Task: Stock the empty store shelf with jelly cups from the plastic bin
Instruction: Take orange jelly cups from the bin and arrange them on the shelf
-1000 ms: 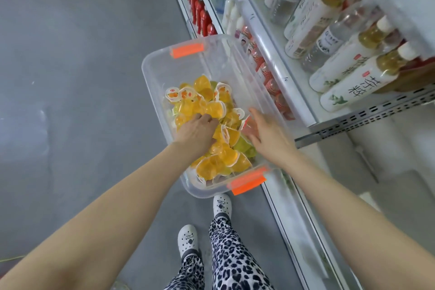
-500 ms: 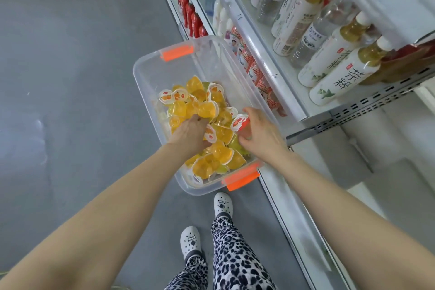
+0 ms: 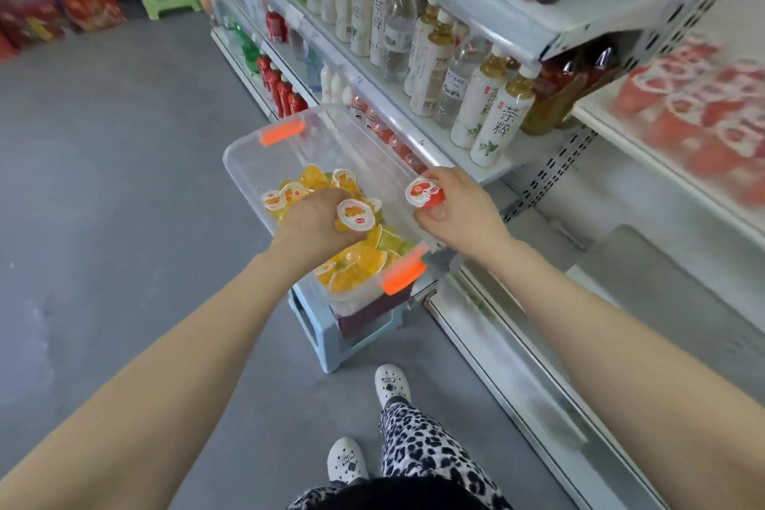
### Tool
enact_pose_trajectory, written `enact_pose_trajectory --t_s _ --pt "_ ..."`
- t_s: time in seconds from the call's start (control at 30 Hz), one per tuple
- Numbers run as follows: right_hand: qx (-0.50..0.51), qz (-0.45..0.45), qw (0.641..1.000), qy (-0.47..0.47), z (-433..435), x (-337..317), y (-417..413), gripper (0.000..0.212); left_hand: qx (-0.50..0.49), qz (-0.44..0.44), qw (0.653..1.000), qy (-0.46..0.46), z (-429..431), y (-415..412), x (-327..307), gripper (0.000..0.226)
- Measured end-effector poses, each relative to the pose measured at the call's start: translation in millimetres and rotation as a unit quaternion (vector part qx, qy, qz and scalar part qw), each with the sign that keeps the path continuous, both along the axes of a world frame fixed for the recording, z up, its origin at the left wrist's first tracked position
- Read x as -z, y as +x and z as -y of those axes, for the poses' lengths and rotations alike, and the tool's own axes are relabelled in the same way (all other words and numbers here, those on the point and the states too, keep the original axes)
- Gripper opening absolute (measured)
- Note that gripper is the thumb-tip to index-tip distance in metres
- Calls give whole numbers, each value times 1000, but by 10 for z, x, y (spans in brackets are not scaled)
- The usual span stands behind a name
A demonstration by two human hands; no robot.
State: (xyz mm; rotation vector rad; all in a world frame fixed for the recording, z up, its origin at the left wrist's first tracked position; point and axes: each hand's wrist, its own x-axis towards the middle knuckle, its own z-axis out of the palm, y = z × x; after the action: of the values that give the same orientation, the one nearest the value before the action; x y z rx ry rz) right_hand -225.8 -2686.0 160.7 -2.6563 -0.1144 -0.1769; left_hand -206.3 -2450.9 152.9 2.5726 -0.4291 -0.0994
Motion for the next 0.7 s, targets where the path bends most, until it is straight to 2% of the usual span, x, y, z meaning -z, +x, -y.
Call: enact_pose_trajectory --t_s 0.2,0.3,0.47,0.7 --pt "64 73 995 -18 481 -511 -525 49 56 47 994 -84 421 -207 -384 41" --pt "99 99 990 -30 789 -737 -763 49 91 44 989 -105 737 -296 -596 48" --pt "179 148 972 -24 1323 -1056 -1162 46 141 60 984 -90 1342 -390 -883 45" --pt "267 194 944 10 2265 -1373 -1717 45 219 95 962 -129 2303 -557 -1188 36"
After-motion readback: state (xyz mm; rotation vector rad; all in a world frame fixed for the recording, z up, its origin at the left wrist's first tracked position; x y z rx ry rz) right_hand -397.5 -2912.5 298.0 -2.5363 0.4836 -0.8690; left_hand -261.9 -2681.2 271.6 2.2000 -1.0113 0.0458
